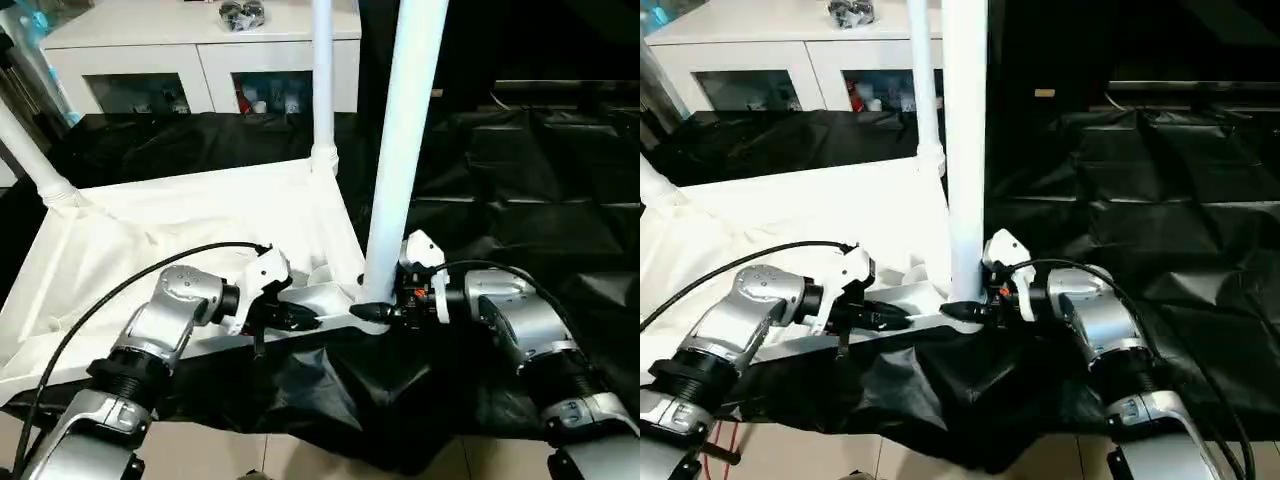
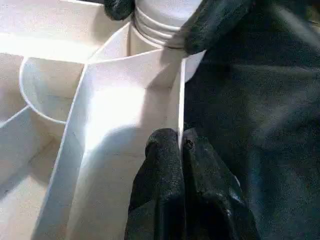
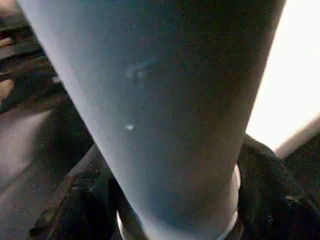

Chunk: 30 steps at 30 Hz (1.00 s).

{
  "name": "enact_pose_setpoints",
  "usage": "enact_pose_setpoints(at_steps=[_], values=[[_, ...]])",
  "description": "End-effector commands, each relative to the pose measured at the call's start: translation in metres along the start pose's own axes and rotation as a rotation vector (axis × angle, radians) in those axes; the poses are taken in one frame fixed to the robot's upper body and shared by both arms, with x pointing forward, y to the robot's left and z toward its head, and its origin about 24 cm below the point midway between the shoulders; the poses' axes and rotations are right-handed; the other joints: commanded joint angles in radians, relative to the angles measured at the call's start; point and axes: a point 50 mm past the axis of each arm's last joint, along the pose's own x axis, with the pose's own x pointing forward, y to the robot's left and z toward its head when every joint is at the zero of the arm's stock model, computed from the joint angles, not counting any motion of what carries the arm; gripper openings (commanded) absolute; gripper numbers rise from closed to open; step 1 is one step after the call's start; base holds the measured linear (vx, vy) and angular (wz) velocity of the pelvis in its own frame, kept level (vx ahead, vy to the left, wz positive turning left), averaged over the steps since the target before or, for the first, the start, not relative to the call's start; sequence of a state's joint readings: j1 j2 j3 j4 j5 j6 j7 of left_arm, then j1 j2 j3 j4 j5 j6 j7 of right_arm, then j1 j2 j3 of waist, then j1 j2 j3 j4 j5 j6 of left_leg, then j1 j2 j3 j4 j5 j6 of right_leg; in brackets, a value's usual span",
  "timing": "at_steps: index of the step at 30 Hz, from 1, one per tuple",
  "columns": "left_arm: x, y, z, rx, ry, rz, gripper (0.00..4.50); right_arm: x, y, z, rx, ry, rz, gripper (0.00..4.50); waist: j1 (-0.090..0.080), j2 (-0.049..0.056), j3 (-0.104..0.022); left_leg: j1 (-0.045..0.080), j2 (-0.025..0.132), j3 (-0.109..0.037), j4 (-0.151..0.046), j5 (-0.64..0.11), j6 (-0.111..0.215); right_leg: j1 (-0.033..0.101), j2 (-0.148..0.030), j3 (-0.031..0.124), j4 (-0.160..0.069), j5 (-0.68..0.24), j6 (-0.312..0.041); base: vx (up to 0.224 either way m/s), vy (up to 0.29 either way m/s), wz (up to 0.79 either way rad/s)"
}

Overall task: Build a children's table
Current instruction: Rotate leg to tighten

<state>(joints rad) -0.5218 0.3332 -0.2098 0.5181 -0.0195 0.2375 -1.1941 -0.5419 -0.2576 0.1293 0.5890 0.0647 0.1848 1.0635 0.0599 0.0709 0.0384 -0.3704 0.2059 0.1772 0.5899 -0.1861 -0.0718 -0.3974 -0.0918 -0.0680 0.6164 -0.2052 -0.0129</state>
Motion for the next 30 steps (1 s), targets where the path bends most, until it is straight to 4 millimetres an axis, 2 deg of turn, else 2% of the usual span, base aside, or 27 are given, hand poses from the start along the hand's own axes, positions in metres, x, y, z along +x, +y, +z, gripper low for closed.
enact_pose_setpoints(at_steps=[1,4,5,6,7,11,13,15,17,18,20,23,26,28,30], values=[[0.018,0.002,0.022,0.019,-0.067,0.061,0.0,0.031,0.013,-0.006,0.036,0.015,-0.032,2.69,-0.004,-0.014,-0.055,0.007,0.017,-0.002,-0.068,-0.175,0.053,0.05,-0.048,0.035,-0.075,-0.15,-0.239,0.0,0.0,0.0],[0.025,0.009,0.026,-0.028,-0.086,0.212,0.0,0.047,0.007,-0.007,0.138,-0.011,-0.226,2.69,-0.018,-0.012,-0.049,0.013,0.015,-0.006,-0.076,-0.252,0.013,0.047,-0.049,0.036,-0.09,-0.296,-0.199,0.0,0.0,0.0],[0.027,0.01,0.026,-0.038,-0.091,0.224,0.0,0.05,0.007,-0.007,0.15,-0.017,-0.252,2.69,-0.021,-0.011,-0.049,0.013,0.016,-0.005,-0.077,-0.254,0.01,0.044,-0.049,0.038,-0.091,-0.298,-0.197,0.0,0.0,0.0],[0.029,0.01,0.027,-0.045,-0.094,0.249,0.0,0.053,0.006,-0.006,0.172,-0.025,-0.283,2.69,-0.023,-0.012,-0.05,0.013,0.015,-0.007,-0.077,-0.255,0.009,0.045,-0.047,0.038,-0.092,-0.297,-0.191,0.0,0.0,0.0],[0.033,0.011,0.029,-0.055,-0.101,0.274,0.0,0.058,0.005,-0.006,0.206,-0.032,-0.338,2.69,-0.026,-0.007,-0.052,0.011,0.016,-0.007,-0.076,-0.238,0.009,0.046,-0.048,0.039,-0.088,-0.263,-0.195,0.0,0.0,0.0],[0.043,0.01,0.037,-0.071,-0.124,0.348,0.0,0.07,0.008,-0.003,0.232,-0.037,-0.427,2.69,-0.026,-0.01,-0.059,0.007,0.014,-0.005,-0.071,-0.184,0.027,0.049,-0.045,0.037,-0.08,-0.146,-0.219,0.0,0.0,0.0],[0.049,0.005,0.042,-0.064,-0.143,0.334,0.0,0.076,0.012,0.0,0.218,-0.052,-0.393,2.69,-0.021,-0.011,-0.061,0.006,0.013,-0.003,-0.067,-0.159,0.052,0.052,-0.045,0.035,-0.077,-0.096,-0.229,0.0,0.0,0.0],[0.047,0.004,0.041,-0.047,-0.143,0.309,0.0,0.075,0.011,0.003,0.221,-0.076,-0.379,3.38,-0.02,-0.01,-0.06,0.004,0.013,-0.002,-0.067,-0.15,0.065,0.053,-0.045,0.035,-0.076,-0.083,-0.233,0.0,0.0,0.0],[0.044,0.003,0.04,-0.031,-0.146,0.28,0.0,0.072,0.01,0.005,0.207,-0.088,-0.357,3.38,-0.019,-0.01,-0.059,0.002,0.013,-0.003,-0.067,-0.155,0.07,0.054,-0.045,0.033,-0.076,-0.088,-0.234,0.0,0.0,0.0],[0.042,0.002,0.038,-0.023,-0.144,0.261,0.0,0.07,0.008,0.007,0.186,-0.094,-0.348,3.45,-0.019,-0.004,-0.059,0.005,0.014,-0.003,-0.068,-0.169,0.069,0.052,-0.046,0.033,-0.078,-0.103,-0.233,0.0,0.0,0.0],[0.04,0.002,0.037,-0.017,-0.143,0.247,0.0,0.069,0.007,0.008,0.172,-0.098,-0.343,3.83,-0.022,-0.008,-0.06,0.002,0.014,-0.004,-0.068,-0.162,0.067,0.055,-0.046,0.034,-0.075,-0.089,-0.234,0.0,0.0,0.0],[0.031,-0.001,0.029,0.032,-0.11,0.142,0.0,0.057,0.005,0.014,0.061,-0.104,-0.226,3.83,-0.026,-0.008,-0.064,-0.002,0.013,-0.003,-0.061,-0.126,0.088,0.06,-0.043,0.031,-0.065,-0.008,-0.253,0.0,0.0,0.0],[0.023,-0.003,0.025,0.068,-0.077,0.063,0.0,0.047,0.004,0.017,-0.004,-0.101,-0.136,3.83,-0.023,-0.006,-0.067,-0.001,0.016,0.0,-0.056,-0.1,0.113,0.057,-0.04,0.03,-0.059,0.047,-0.272,0.0,0.0,0.0],[0.016,-0.004,0.022,0.092,-0.056,-0.009,0.0,0.036,0.006,0.017,-0.052,-0.087,-0.02,3.83,-0.014,-0.002,-0.066,0.005,0.018,0.001,-0.055,-0.119,0.122,0.054,-0.04,0.03,-0.061,0.036,-0.279,0.0,0.0,0.0],[0.013,-0.005,0.022,0.093,-0.045,-0.047,0.0,0.029,0.01,0.016,-0.085,-0.069,0.062,3.83,-0.009,0.001,-0.064,0.004,0.021,0.0,-0.057,-0.131,0.118,0.053,-0.04,0.03,-0.06,0.023,-0.28,0.0,0.0,0.0]])
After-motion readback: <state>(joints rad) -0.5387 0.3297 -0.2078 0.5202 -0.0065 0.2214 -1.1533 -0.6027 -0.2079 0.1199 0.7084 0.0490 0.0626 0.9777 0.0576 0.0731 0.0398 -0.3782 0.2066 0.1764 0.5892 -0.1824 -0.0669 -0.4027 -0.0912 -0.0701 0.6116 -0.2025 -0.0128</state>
